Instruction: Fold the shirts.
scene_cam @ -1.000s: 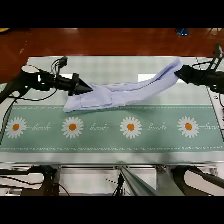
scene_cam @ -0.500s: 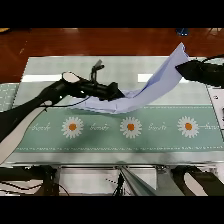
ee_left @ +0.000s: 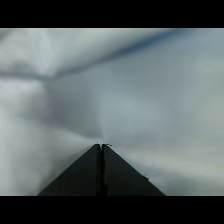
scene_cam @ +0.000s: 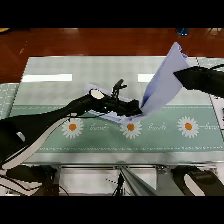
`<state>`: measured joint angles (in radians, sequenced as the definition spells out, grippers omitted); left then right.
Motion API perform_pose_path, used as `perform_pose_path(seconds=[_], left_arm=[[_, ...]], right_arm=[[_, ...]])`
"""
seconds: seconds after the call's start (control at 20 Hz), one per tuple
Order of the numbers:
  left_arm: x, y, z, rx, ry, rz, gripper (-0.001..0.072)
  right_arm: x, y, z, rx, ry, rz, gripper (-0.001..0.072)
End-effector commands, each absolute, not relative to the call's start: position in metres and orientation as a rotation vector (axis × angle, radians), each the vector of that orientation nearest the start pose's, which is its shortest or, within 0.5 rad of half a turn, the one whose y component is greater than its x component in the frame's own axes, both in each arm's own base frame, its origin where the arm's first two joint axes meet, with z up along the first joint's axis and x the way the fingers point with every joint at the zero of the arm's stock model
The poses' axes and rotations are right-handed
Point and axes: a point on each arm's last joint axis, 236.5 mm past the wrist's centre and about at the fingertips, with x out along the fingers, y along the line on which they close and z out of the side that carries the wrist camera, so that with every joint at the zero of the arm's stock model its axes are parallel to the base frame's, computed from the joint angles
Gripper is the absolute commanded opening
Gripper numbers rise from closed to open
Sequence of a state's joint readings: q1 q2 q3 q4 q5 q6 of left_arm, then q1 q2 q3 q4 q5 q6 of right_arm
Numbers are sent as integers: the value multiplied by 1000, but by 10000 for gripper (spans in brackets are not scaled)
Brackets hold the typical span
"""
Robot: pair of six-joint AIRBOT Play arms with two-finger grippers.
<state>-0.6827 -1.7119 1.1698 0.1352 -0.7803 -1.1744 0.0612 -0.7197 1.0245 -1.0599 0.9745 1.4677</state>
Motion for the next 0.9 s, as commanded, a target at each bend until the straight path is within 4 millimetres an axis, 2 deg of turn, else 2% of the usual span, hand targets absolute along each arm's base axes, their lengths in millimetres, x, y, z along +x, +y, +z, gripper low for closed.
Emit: perform_pose_path(seconds=[0.0, 0.15, 0.25, 0.35, 0.45, 0.5, 0.6, 0.7, 0.75, 0.8, 0.85], left_arm=[[336, -429, -1, -835, 1253, -902, 20], [397, -352, 53, -817, 1062, -844, 19], [426, -293, 96, -799, 928, -793, 20], [442, -234, 138, -794, 801, -738, 20], [445, -184, 176, -794, 702, -697, 20], [441, -165, 190, -791, 670, -687, 20], [423, -142, 215, -775, 638, -702, 20], [403, -139, 231, -748, 632, -742, 20], [393, -142, 238, -732, 629, -765, 20], [385, -147, 243, -719, 630, -787, 20], [378, -151, 245, -709, 637, -809, 20]], right_arm=[[325, 116, 201, 280, 664, 400, 19], [338, 132, 190, 279, 680, 438, 19], [352, 165, 182, 264, 666, 500, 19], [368, 207, 164, 263, 664, 554, 19], [382, 254, 140, 291, 666, 596, 20], [388, 280, 129, 323, 653, 615, 20], [400, 328, 109, 415, 603, 616, 19], [405, 364, 80, 517, 595, 580, 21], [401, 381, 63, 535, 621, 578, 36], [392, 400, 46, 524, 657, 596, 176], [385, 415, 35, 518, 686, 613, 378]])
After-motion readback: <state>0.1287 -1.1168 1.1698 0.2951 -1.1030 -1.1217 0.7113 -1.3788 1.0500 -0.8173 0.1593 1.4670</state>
